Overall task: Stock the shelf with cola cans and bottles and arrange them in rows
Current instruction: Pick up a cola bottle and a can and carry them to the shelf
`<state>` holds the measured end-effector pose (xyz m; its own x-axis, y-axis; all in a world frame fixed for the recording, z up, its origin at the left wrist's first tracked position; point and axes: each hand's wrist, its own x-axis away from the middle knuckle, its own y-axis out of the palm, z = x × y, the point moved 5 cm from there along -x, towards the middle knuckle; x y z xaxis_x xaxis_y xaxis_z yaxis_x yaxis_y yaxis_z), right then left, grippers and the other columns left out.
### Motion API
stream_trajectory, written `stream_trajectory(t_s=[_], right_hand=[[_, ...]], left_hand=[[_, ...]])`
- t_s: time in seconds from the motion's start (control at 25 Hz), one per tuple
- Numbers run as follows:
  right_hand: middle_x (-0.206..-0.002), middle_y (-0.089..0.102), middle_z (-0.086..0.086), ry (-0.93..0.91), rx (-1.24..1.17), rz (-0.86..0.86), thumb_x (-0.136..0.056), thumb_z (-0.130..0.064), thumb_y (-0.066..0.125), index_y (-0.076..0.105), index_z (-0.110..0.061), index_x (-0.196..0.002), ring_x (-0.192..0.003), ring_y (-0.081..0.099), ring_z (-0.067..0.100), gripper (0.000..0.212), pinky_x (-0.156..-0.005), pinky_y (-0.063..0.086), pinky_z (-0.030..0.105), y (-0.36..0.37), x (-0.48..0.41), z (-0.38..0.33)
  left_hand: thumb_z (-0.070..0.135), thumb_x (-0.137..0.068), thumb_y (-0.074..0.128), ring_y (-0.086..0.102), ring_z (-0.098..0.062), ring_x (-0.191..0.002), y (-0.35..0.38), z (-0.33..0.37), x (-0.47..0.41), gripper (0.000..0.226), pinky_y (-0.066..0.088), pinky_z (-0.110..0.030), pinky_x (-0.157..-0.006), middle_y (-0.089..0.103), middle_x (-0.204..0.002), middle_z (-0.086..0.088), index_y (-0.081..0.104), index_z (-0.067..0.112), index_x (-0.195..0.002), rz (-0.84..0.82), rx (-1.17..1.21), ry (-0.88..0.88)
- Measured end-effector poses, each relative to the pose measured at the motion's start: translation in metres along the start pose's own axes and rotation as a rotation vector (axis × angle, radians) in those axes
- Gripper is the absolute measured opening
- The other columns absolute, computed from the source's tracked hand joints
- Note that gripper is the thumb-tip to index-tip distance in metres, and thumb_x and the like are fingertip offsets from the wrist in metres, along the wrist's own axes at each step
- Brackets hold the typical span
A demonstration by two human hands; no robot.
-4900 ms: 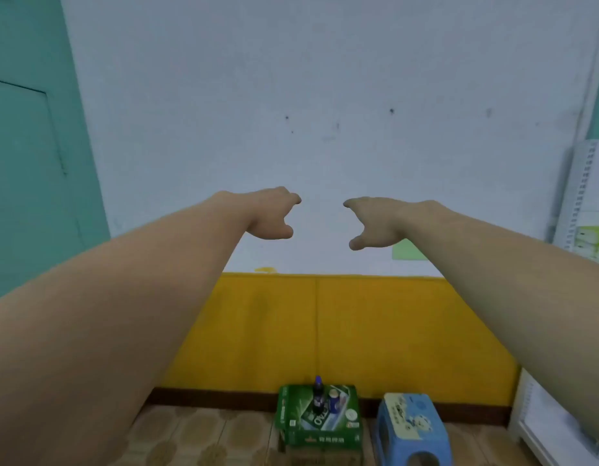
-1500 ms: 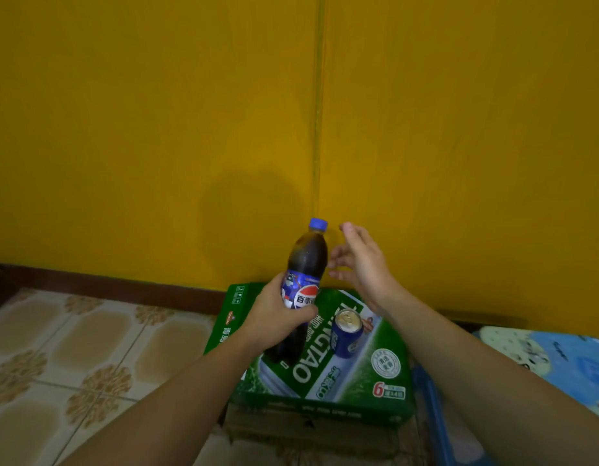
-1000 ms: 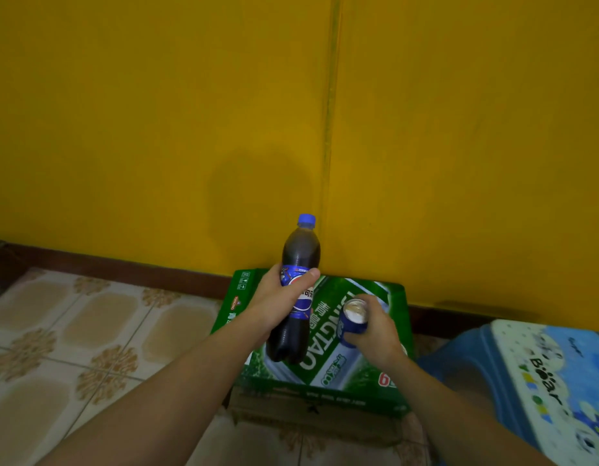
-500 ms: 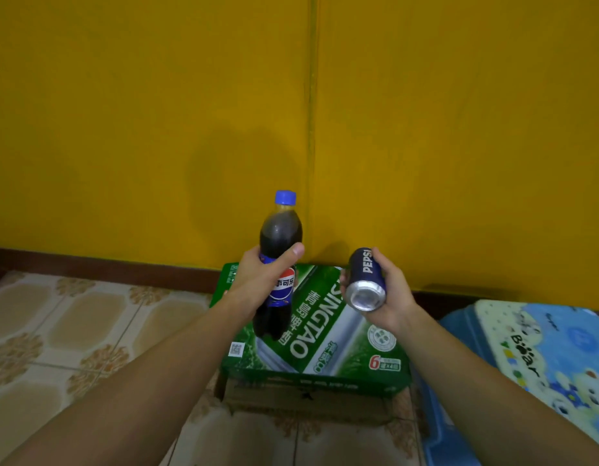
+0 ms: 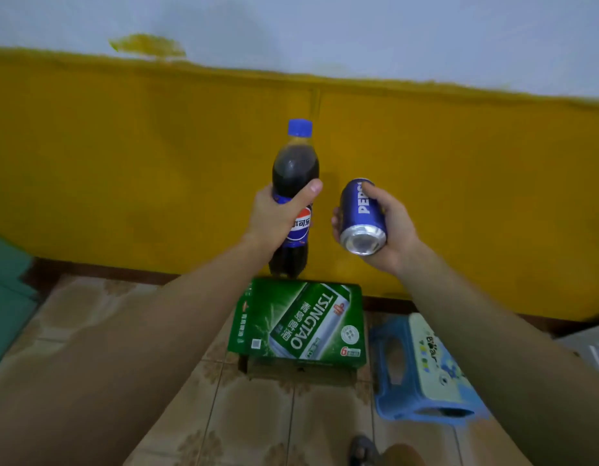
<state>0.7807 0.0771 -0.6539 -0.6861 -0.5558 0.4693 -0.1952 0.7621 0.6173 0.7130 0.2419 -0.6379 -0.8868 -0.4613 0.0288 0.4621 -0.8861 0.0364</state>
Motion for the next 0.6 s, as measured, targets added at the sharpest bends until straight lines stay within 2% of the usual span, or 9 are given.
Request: stream_trajectory(t_s=[0.16,0.28,0.48,0.6], right_hand=[[-0.097,0.066,0.017,-0.05,-0.067,-0.025,-0.086,-0.033,0.071,0.057,-0.008,-0.126,-0.079,0.068,0.03,0.049,-0.077,0.058,0.04,0.089,0.103,-0.066],[-0.106,0.064,0.017,-0.078,-0.146,-0.064,-0.082,-0.033,0.074,0.058,-0.008,-0.124,-0.083,0.068,0.031,0.052,-0.079,0.058,0.04,0.133,0.166,-0.086],[-0.11,0.063,0.015,-0.135,-0.218,-0.108,-0.084,-0.034,0.074,0.059,-0.008,-0.12,-0.086,0.067,0.03,0.046,-0.081,0.057,0.039,0.173,0.237,-0.105],[-0.108,0.064,0.015,-0.202,-0.176,-0.061,-0.083,-0.03,0.075,0.059,-0.009,-0.122,-0.087,0.067,0.03,0.047,-0.08,0.058,0.04,0.169,0.277,-0.128]], left_hand=[[0.038,-0.082,0.08,0.071,-0.022,-0.069,-0.027,0.155,0.045,0.035,0.059,-0.033,-0.066,0.073,-0.081,-0.008,0.065,0.011,-0.099,-0.012,0.008,0.048],[0.039,-0.082,0.078,0.073,-0.024,-0.073,-0.049,0.231,0.086,0.042,0.059,-0.033,-0.067,0.074,-0.084,-0.008,0.064,0.008,-0.105,-0.038,-0.031,0.11],[0.05,-0.073,0.079,0.075,-0.026,-0.079,-0.048,0.31,0.13,0.057,0.06,-0.034,-0.07,0.075,-0.089,-0.008,0.064,0.008,-0.108,-0.088,-0.075,0.249],[0.051,-0.074,0.078,0.074,-0.027,-0.081,-0.021,0.345,0.144,0.056,0.06,-0.035,-0.073,0.075,-0.09,-0.008,0.064,0.011,-0.11,-0.132,-0.045,0.32]])
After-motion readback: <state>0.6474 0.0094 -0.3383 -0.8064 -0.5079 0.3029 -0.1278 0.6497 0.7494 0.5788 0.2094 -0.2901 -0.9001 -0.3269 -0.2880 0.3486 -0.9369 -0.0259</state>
